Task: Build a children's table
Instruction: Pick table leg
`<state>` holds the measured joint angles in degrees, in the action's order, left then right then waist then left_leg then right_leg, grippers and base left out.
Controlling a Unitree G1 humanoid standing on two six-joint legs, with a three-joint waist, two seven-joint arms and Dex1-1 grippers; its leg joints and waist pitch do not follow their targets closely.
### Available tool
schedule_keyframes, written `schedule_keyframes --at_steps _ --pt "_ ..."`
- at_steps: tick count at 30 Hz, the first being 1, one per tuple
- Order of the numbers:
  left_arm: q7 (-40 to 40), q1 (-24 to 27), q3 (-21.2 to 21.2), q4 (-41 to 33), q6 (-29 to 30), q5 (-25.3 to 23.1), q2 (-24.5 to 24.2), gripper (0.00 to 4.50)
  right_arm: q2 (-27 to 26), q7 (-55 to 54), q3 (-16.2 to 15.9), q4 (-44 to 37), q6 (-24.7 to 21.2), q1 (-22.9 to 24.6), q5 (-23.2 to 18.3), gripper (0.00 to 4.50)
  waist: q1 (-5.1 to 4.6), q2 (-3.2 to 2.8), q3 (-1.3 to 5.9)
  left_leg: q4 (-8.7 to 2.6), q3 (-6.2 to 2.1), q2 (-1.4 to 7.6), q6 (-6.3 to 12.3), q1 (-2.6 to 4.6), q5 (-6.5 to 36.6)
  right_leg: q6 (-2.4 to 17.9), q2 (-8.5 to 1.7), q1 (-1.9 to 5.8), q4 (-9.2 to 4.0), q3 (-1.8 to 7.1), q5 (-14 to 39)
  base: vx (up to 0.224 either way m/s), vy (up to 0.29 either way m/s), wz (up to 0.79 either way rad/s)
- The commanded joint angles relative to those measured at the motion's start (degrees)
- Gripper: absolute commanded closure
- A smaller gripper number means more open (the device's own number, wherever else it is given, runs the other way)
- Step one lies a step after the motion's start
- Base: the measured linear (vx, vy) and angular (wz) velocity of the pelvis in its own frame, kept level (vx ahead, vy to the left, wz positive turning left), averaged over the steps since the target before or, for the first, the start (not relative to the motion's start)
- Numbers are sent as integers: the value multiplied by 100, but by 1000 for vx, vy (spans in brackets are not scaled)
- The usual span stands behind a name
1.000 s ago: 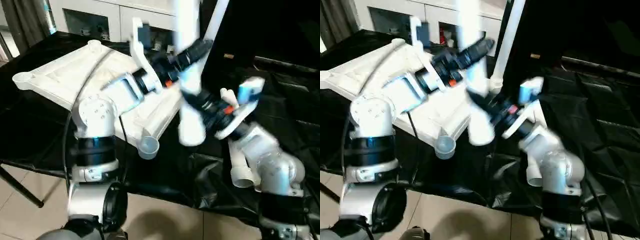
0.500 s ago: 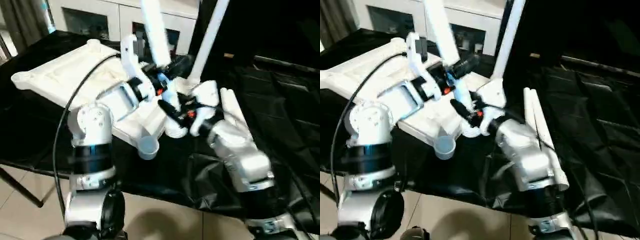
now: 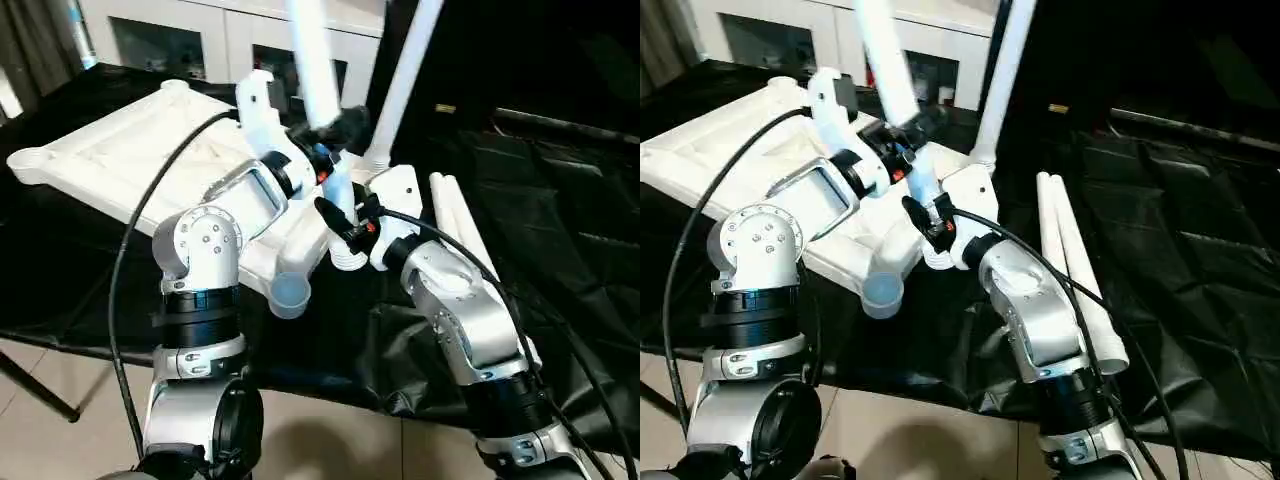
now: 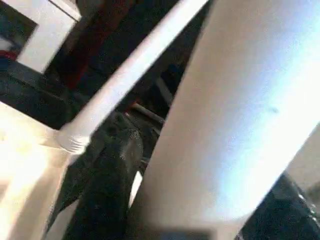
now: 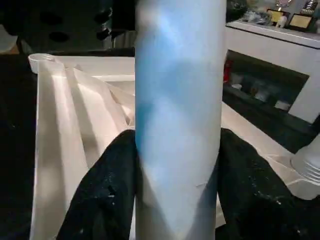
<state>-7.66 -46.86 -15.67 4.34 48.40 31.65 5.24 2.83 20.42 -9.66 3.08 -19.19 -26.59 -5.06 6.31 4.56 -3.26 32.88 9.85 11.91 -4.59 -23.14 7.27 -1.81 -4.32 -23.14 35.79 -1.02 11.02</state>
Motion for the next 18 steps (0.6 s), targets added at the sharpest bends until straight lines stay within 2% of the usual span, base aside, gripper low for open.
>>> schedule_keyframes --at_steps 1,3,4,6,7,9,10,12,14,15,16,18 --pt "14 -49 309 65 -218 -284 -55 207 4 -79 24 54 119 -107 15 266 -17 -41 414 -325 9 26 -211 164 1439 525 -175 228 -439 89 655 0 0 0" --pt "-104 -36 518 96 -329 -484 -218 229 -39 43 47 42 134 -165 -116 266 -13 -39 420 -320 10 21 -194 164 1395 515 -173 233 -432 90 596 0 0 0" --pt "-226 -36 609 96 -336 -499 -301 233 -54 249 76 -17 107 -182 -304 231 -11 -43 423 -318 11 23 -182 168 1380 543 -177 235 -419 90 541 0 0 0" --pt "-330 -60 627 98 -332 -460 -380 250 -50 344 142 -52 91 -224 -415 194 -17 -55 421 -315 14 25 -179 174 1364 605 -171 232 -403 88 459 0 0 0" --pt "-555 -80 656 88 -263 -358 -480 250 -72 525 314 -85 -90 -235 -725 194 -17 -30 420 -311 22 22 -139 185 1376 654 -174 236 -399 88 454 0 0 0" --pt "-911 -95 754 83 -146 -269 -675 260 42 774 505 -128 -319 -260 -1027 170 -8 -45 424 -309 19 23 -111 196 1362 686 -169 231 -393 86 477 0 0 0" --pt "-1201 -115 853 94 -8 -191 -852 260 195 1016 619 -159 -523 -299 -1240 170 -13 -42 416 -314 25 28 -99 208 1386 706 -160 223 -394 87 508 0 0 0" --pt "-1337 -126 901 113 39 -168 -939 264 280 1154 661 -165 -612 -322 -1337 153 0 -59 409 -319 24 32 -149 194 1348 754 -166 224 -383 88 475 0 0 0" --pt "-1849 -186 1010 160 114 -56 -1225 266 733 1885 731 -237 -972 -370 -1723 143 10 -48 415 -313 32 26 -163 204 1361 796 -165 241 -392 83 473 0 0 0" --pt "-2001 -224 1028 194 111 -30 -1314 266 892 2117 759 -242 -1118 -388 -1849 136 20 1 416 -311 39 27 -139 201 1350 803 -166 255 -398 84 494 0 0 0" --pt "-2247 -279 1012 224 129 77 -1410 266 1119 2413 773 -255 -1413 -390 -2040 136 39 -16 416 -306 40 19 -131 193 1288 827 -174 264 -386 88 487 0 0 0" --pt "-2369 -308 967 217 166 178 -1442 266 1239 2563 752 -268 -1497 -376 -2093 136 45 -19 418 -305 39 30 -147 183 1241 862 -191 264 -382 89 453 0 0 0"
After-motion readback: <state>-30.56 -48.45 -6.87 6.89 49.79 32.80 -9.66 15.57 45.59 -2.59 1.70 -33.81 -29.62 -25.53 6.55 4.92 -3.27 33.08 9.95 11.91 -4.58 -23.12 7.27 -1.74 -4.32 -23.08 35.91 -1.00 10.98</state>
